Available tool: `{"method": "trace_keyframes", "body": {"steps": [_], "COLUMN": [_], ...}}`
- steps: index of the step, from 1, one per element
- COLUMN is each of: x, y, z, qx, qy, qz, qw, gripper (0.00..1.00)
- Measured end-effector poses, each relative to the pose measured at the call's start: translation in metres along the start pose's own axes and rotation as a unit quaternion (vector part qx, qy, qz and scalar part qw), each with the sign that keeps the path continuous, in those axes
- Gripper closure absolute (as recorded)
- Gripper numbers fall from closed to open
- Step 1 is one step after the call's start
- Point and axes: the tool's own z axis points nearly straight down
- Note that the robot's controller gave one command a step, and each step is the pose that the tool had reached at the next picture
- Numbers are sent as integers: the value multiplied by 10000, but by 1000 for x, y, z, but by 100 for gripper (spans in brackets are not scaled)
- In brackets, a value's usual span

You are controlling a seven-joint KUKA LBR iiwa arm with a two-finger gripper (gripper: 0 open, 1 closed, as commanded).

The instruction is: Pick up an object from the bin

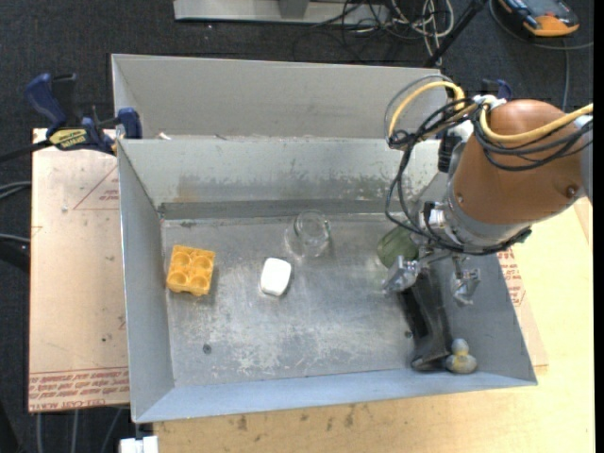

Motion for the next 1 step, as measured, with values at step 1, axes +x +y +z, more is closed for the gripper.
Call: {"method": "trace_keyframes", "body": {"steps": [1], "x": [10], "y": [11], "z": [-8], "qx": [12], "qy": [4], "qz": [182], "qw": [9998], "gripper": [0]}}
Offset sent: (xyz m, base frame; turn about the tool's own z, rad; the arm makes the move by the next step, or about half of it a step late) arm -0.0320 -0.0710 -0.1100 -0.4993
